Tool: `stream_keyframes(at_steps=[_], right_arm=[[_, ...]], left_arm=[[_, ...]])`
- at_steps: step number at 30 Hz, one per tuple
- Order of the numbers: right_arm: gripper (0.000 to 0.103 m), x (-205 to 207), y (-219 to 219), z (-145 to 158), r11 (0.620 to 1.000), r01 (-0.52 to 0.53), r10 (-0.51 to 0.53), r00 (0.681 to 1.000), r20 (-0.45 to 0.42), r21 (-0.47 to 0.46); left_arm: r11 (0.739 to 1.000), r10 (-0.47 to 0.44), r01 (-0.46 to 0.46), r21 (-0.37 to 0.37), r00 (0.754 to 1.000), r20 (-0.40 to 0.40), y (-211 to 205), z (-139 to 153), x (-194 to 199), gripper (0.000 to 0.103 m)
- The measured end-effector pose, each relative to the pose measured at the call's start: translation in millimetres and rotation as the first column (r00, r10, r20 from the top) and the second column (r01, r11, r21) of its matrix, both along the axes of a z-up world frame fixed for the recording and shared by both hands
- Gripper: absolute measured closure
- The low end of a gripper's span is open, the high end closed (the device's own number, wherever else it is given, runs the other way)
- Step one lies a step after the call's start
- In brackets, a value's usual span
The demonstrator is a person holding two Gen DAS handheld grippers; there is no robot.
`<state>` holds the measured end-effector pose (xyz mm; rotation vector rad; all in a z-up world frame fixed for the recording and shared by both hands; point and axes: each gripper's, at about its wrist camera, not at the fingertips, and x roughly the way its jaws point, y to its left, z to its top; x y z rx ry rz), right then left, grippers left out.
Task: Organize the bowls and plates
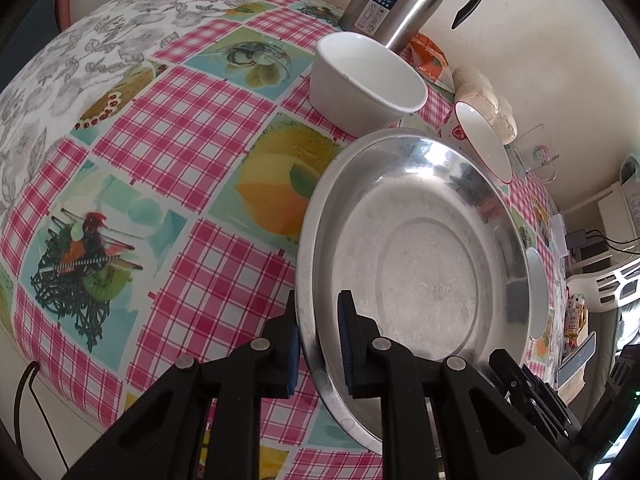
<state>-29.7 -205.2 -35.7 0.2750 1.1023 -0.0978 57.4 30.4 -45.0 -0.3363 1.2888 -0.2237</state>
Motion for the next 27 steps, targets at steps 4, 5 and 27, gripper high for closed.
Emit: stream_keyframes(at_steps=[4, 5, 27], right_arm=[[0.078, -0.5, 1.1, -3.1, 1.0, -0.006, 0.006, 1.0, -0.019, -0.001], [0.078, -0.2, 1.0, -4.9, 1.0, -0.007, 0.007, 1.0, -0.026, -0.001], [0.078, -0.6, 0.8, -7.4, 1.0, -0.017, 0.016, 0.999, -0.043, -0.01]], left_arm=[[1.0, 0.004, -0.004, -0.007, 1.0, -0.015, 3.0, -1.2, -0.1, 0.087], [1.0, 0.003, -0.003, -0.02, 1.0, -0.02, 4.0, -1.8, -0.2, 0.087], [0.999, -0.032, 0.032, 0.0, 0.998, -0.046, -8.8, -9.2, 1.7, 0.087]])
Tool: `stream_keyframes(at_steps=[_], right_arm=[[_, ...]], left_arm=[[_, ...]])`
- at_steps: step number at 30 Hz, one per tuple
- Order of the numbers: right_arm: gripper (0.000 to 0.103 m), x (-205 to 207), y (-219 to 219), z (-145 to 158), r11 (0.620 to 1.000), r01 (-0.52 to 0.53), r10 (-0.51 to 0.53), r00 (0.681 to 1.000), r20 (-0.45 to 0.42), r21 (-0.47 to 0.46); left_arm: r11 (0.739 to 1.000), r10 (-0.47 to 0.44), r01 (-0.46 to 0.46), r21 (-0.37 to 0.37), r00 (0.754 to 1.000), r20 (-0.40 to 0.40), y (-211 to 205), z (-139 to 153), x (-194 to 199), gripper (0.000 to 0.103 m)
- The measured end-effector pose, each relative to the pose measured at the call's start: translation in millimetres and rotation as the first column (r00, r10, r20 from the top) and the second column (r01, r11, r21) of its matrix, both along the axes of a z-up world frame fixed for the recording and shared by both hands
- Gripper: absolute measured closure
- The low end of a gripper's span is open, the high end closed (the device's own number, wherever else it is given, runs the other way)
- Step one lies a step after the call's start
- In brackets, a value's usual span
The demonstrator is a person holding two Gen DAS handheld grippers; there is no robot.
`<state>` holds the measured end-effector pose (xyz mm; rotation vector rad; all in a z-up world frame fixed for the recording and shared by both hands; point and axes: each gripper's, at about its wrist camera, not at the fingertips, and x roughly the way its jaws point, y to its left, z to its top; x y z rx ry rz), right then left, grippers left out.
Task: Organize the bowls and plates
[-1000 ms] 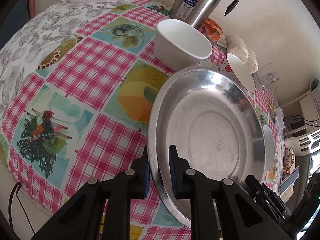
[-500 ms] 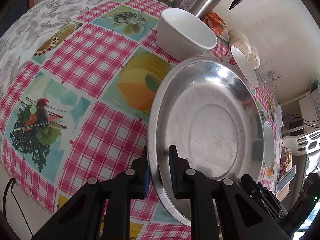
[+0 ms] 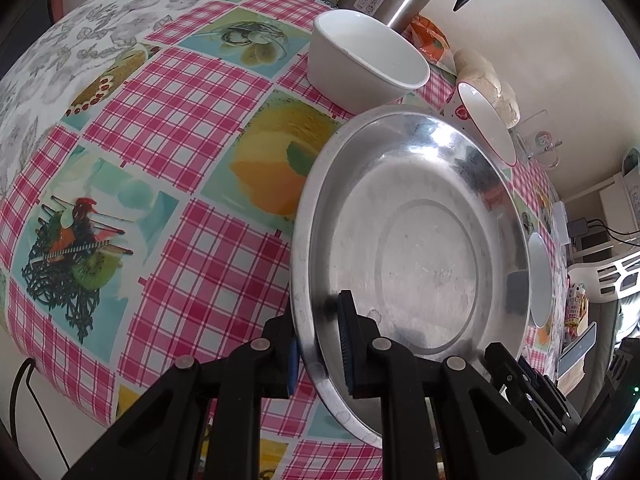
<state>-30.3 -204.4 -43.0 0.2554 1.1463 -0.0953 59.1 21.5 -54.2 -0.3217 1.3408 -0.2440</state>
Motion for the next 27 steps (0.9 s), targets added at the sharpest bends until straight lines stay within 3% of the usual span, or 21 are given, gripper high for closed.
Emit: stream_keyframes(at_steps=[8, 11, 12, 14, 19, 21, 23, 25, 27], right_arm=[[0.078, -1.2, 0.3, 1.2, 1.0, 0.004, -0.004, 1.0, -0.011, 0.005], [0.076, -2.0, -0.7, 3.9, 1.0, 0.016, -0.016, 1.0, -0.006, 0.0], [0.075, -2.4, -1.6, 5.5, 1.0, 0.021, -0.021, 1.0, -0.001, 0.0], [0.061, -4.0, -3.4, 9.6, 0.999, 0.033, -0.033, 0.999, 0.017, -0.001], [0.059, -7.1, -7.9, 22.0, 0.998, 0.061, -0.06, 0.995, 0.084, -0.007], [0.055, -8.1, -10.5, 27.1, 0.997, 0.08, -0.078, 0.99, 0.114, -0.013], [0.038, -8.3, -12.9, 31.1, 0.995, 0.098, -0.094, 0.985, 0.142, -0.021], [0.036, -8.5, -14.6, 34.4, 0.995, 0.102, -0.098, 0.982, 0.164, -0.015], [0.028, -7.7, -15.1, 35.1, 0.994, 0.105, -0.1, 0.98, 0.172, -0.018]], left_arm=[[1.0, 0.025, -0.025, 0.017, 1.0, 0.008, 7.4, 4.7, -1.5, 0.083], [0.999, 0.029, -0.029, 0.024, 0.999, 0.031, 11.2, 10.3, -2.7, 0.075], [0.999, 0.035, -0.036, 0.026, 0.999, 0.041, 12.8, 13.0, -2.7, 0.071], [0.998, 0.052, -0.053, 0.025, 0.997, 0.065, 16.7, 18.8, -3.0, 0.069], [0.992, 0.104, -0.113, 0.058, 0.984, 0.148, 27.0, 36.6, -4.3, 0.058], [0.989, 0.113, -0.128, 0.074, 0.978, 0.172, 27.2, 40.1, -5.6, 0.044], [0.988, 0.102, -0.12, 0.096, 0.979, 0.176, 25.2, 40.7, -4.5, 0.04], [0.987, 0.082, -0.103, 0.124, 0.983, 0.163, 18.4, 36.7, -3.0, 0.039], [0.985, 0.062, -0.086, 0.152, 0.986, 0.157, 10.6, 33.2, -1.6, 0.038]])
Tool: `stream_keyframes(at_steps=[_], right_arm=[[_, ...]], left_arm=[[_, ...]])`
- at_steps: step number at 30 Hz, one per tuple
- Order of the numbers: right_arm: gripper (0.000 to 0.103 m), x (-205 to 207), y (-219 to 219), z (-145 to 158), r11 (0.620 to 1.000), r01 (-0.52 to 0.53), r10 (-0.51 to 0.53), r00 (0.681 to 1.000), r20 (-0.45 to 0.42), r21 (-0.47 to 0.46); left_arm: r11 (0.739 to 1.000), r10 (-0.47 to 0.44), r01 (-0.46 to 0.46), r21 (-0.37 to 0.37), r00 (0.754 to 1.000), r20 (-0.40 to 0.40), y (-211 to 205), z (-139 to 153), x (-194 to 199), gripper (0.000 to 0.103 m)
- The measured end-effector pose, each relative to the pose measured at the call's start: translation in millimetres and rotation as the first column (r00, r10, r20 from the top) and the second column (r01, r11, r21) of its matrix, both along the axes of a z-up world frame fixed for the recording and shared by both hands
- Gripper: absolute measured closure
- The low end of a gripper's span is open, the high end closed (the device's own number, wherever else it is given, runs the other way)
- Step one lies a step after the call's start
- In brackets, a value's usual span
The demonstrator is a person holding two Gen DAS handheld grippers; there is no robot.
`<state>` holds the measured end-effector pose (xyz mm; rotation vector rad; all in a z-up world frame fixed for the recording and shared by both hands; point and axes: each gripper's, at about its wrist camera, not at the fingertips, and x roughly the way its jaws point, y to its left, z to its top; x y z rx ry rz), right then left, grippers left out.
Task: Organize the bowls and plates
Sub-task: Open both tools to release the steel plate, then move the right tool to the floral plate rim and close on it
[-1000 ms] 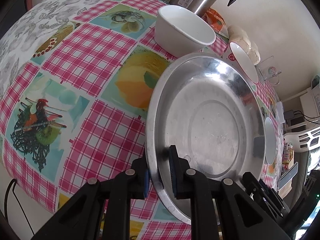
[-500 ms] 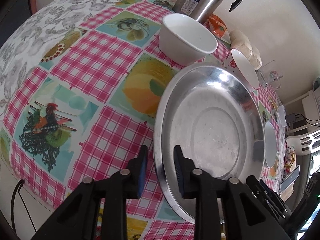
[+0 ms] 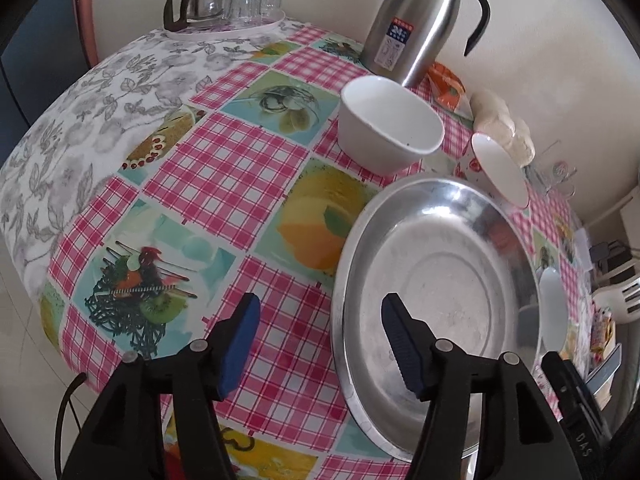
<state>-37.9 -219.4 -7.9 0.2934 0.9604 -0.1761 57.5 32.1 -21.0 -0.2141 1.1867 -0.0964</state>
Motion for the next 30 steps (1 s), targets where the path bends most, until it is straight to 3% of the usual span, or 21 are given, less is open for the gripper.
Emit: stream_keyframes(at_steps=[1, 3, 4, 7, 12, 15, 20, 28, 30], right_arm=[[0.023, 0.5, 0.2, -0.2, 1.0, 0.0, 0.001, 1.0, 0.001, -0.005], [0.019, 1.8, 0.8, -1.1, 1.0, -0.001, 0.001, 1.0, 0.001, -0.01], [0.016, 1.8, 0.5, -1.9, 1.0, 0.0, 0.0, 1.0, 0.0, -0.009], [0.0, 1.5, -3.3, -4.0, 1.0, 0.012, -0.012, 1.0, -0.001, -0.007], [0.0, -0.7, -8.4, -3.2, 0.999, 0.032, -0.032, 0.999, 0.011, 0.002], [0.0, -2.5, -12.5, -0.1, 0.998, 0.063, -0.063, 0.998, 0.026, -0.008], [0.0, -13.8, -32.5, 18.9, 0.989, 0.137, -0.142, 0.983, 0.114, 0.048], [0.0, -41.6, -56.3, 54.9, 0.951, 0.308, -0.295, 0.923, 0.246, -0.012], [0.0, -45.9, -61.7, 59.1, 0.946, 0.324, -0.309, 0.916, 0.257, -0.017]], left_arm=[[1.0, -0.006, 0.006, 0.009, 1.0, 0.0, -1.4, -0.8, 0.1, 0.037], [0.999, -0.023, 0.022, 0.033, 1.0, 0.009, -5.3, -1.0, -0.1, 0.016], [0.999, -0.031, 0.03, 0.044, 0.999, 0.019, -6.7, 0.3, -1.2, 0.013], [0.996, -0.056, 0.052, 0.078, 0.997, 0.048, -12.3, 3.3, -4.5, 0.012], [0.994, -0.068, 0.061, 0.089, 0.994, 0.084, -17.4, 9.4, -6.9, 0.005], [0.996, -0.065, 0.053, 0.072, 0.984, 0.166, -17.9, 23.0, -11.2, 0.004], [0.995, -0.089, 0.1, -0.016, 0.943, 0.321, -23.1, 53.7, -22.0, 0.004], [0.987, -0.157, 0.127, 0.093, 0.847, 0.508, -50.6, 89.5, -51.2, 0.004], [0.985, -0.172, 0.142, 0.096, 0.837, 0.519, -56.1, 92.5, -54.1, 0.004]])
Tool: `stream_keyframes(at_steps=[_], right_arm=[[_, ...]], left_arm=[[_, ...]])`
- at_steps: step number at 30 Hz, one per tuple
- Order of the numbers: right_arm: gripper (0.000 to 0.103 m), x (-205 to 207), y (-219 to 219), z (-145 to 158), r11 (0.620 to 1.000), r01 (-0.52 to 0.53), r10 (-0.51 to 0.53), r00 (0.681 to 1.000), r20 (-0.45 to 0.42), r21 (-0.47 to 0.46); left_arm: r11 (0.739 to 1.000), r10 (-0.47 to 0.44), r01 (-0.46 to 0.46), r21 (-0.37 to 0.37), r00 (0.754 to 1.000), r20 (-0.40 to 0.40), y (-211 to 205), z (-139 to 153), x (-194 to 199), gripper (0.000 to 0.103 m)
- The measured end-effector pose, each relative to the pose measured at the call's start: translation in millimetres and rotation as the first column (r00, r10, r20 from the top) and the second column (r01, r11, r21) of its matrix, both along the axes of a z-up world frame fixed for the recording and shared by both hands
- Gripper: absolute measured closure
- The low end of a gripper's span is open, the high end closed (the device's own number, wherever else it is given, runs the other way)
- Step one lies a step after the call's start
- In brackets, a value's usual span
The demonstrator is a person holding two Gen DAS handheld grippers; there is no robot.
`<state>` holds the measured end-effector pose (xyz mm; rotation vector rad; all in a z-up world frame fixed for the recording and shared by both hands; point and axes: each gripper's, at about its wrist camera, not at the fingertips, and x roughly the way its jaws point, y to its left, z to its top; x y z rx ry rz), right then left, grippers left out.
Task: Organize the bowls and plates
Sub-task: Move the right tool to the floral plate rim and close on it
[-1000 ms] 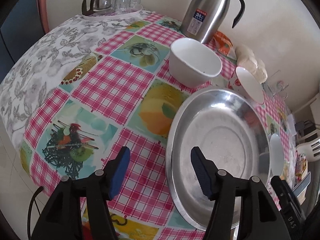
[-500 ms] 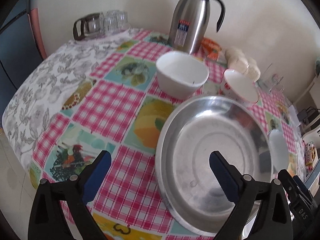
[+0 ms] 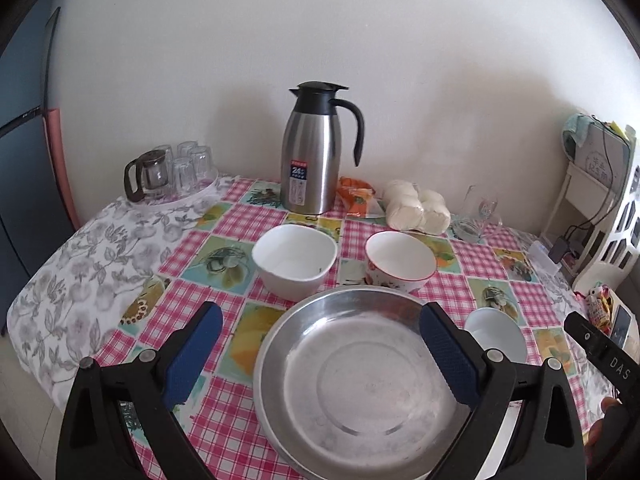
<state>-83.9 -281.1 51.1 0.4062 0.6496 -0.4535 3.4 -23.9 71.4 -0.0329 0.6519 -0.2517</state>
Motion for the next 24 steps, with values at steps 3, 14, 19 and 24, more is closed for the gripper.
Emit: stream_keyframes(at_steps=[3, 14, 19, 24], right_arm=[[0.0, -6.5, -5.4, 1.8, 1.0, 0.018, -0.018, 1.0, 0.005, -0.012], [0.0, -32.8, -48.4, -21.3, 0.987, 0.149, -0.144, 0.985, -0.092, 0.054], [0.0, -41.7, -68.8, -37.3, 0.98, 0.165, -0.146, 0.977, -0.154, 0.113], [0.001, -42.3, -79.6, -65.2, 0.968, 0.164, -0.11, 0.957, -0.267, 0.192]], left_arm=[[1.0, 0.017, -0.017, 0.015, 1.0, -0.009, -8.0, 0.4, -5.3, 0.004], [0.97, -0.182, 0.146, -0.194, 0.966, -0.183, -37.6, -11.2, -25.3, 0.004], [0.953, -0.27, 0.217, -0.21, 0.924, -0.272, -64.7, -20.6, -40.2, 0.004], [0.947, -0.321, 0.279, -0.161, 0.863, -0.391, -92.6, -44.4, -57.8, 0.004]])
